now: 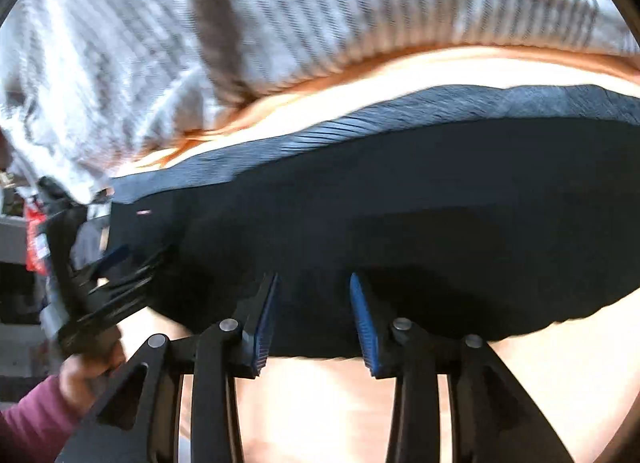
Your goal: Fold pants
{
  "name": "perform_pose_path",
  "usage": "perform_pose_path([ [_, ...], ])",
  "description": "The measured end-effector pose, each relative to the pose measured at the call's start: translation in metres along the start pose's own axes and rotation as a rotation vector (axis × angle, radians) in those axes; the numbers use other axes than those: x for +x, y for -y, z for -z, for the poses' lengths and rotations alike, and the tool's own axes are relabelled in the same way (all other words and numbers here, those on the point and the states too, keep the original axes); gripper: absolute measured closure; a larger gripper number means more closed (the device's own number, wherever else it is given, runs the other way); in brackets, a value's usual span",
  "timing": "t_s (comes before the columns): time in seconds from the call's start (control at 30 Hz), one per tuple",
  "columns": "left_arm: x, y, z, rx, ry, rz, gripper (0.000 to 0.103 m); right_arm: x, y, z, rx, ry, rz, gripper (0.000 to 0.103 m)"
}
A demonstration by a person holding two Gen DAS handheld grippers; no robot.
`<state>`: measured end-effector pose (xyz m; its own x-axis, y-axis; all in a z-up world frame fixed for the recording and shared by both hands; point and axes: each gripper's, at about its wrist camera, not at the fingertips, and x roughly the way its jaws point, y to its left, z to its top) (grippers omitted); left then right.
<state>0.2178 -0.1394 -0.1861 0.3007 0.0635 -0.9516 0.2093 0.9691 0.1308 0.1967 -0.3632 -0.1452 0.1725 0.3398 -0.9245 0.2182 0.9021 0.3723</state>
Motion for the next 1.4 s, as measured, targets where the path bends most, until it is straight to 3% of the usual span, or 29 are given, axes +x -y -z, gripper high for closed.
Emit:
perform_pose_path([
  [0.07, 0.008, 0.006, 0.007, 0.018, -0.044, -0.015, 0.0, 0.015, 0.025, 0.005, 0.082, -0.037, -0.021, 0.063],
  [0.13, 0.023, 0.011, 0.015, 0.04, -0.097, -0.03, 0.0, 0.01, 0.039, 0.008, 0.141, 0.003, -0.098, 0.063],
  [0.2, 0.021, 0.013, 0.018, 0.05, -0.048, -0.034, 0.0, 0.007, 0.044, 0.009, 0.156, 0.006, -0.114, 0.063],
  [0.43, 0.01, 0.028, 0.0, 0.038, -0.091, -0.031, 0.0, 0.01, 0.044, 0.008, 0.148, -0.012, -0.13, 0.063],
  [0.63, -0.019, 0.083, -0.006, 0.101, -0.049, 0.03, 0.0, -0.008, 0.054, 0.015, 0.188, -0.016, -0.163, 0.062],
  [0.9, -0.03, 0.167, -0.024, 0.129, -0.079, 0.129, 0.0, -0.05, 0.093, 0.023, 0.206, 0.013, -0.092, 0.049],
  [1.07, -0.038, 0.211, -0.041, 0.123, -0.082, 0.166, 0.0, -0.074, 0.12, 0.033, 0.243, 0.03, -0.069, 0.048],
  [1.4, -0.053, 0.308, -0.07, 0.149, -0.07, 0.191, 0.0, -0.11, 0.16, 0.045, 0.206, 0.042, 0.071, 0.046],
])
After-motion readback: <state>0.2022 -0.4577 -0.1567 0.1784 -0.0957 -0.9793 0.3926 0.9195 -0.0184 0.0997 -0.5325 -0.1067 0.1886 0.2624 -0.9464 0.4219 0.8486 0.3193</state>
